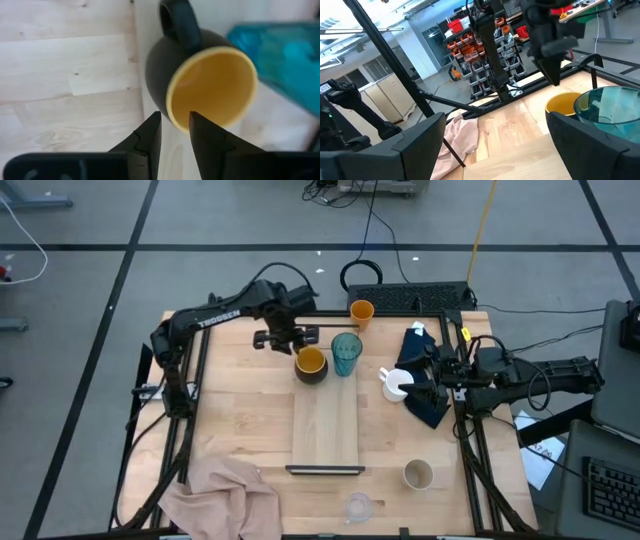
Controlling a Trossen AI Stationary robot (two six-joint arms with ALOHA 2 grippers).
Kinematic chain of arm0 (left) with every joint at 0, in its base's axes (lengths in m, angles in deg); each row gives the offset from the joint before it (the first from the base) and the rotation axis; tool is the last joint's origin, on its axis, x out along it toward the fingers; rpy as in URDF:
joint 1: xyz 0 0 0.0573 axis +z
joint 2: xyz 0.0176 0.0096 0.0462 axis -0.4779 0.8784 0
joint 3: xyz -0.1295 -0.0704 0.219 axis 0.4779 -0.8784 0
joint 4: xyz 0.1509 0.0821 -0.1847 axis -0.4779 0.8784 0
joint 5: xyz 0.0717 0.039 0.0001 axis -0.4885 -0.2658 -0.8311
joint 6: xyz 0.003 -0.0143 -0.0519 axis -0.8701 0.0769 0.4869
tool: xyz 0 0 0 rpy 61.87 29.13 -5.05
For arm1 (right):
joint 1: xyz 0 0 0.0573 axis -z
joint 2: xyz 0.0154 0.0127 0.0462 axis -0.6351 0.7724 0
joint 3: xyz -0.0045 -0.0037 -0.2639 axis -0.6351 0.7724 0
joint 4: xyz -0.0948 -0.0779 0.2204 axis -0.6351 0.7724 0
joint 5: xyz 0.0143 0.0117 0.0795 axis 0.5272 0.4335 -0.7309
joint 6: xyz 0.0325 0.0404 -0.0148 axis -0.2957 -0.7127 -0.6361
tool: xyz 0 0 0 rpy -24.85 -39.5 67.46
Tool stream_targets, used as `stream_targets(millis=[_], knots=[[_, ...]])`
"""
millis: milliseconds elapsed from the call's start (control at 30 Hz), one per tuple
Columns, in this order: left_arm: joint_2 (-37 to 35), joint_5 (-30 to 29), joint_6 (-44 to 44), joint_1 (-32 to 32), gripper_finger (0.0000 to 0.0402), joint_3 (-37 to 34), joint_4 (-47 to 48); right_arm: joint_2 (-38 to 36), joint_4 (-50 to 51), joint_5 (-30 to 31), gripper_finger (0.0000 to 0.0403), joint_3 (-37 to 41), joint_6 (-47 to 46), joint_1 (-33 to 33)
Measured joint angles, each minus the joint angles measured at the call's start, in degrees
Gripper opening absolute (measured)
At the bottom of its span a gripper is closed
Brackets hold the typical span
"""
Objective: Stack small to large cups/mugs on shelf
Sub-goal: Put the white mug on the shelf
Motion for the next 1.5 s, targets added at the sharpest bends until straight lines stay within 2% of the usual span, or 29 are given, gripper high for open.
stream_targets(millis=[233,367,600,833,1067,1167,1300,1400,1500], knots=[[-5.04,1.36,-2.56,-2.73,0.0099,0.00,-1.64,-0.02,0.62,-0.02,0.0343,0.00,-0.02,0.00],[-7.80,1.37,-6.61,-5.26,0.0099,0.00,-4.75,-0.02,4.21,0.04,0.0343,0.00,-0.02,0.10],[-10.99,1.73,-19.62,-9.12,0.0099,0.00,-10.91,1.53,9.93,1.93,0.0343,0.00,-0.87,2.21],[-11.41,3.30,-30.24,-12.63,0.0099,-0.02,-15.47,4.73,9.39,4.90,0.0343,0.00,-12.91,4.39],[-11.15,3.75,-39.18,-18.03,0.0099,-0.02,-15.43,8.19,9.16,4.45,0.0343,0.00,-25.69,4.88],[-11.17,3.61,-38.47,-20.54,0.0099,-0.02,-15.95,9.11,9.20,1.81,0.0343,0.00,-25.84,4.87],[-11.15,0.88,-32.58,-24.13,0.0099,-0.02,-18.48,9.35,9.17,-1.96,0.0343,0.00,-23.78,4.87],[-11.15,-0.93,-25.65,-26.30,0.0099,-0.02,-23.61,8.74,8.42,-5.70,0.0343,0.00,-22.48,4.57],[-11.15,-4.91,-22.50,-28.70,0.0099,-0.02,-31.14,7.29,5.08,-7.91,0.0343,0.00,-19.21,2.73]])
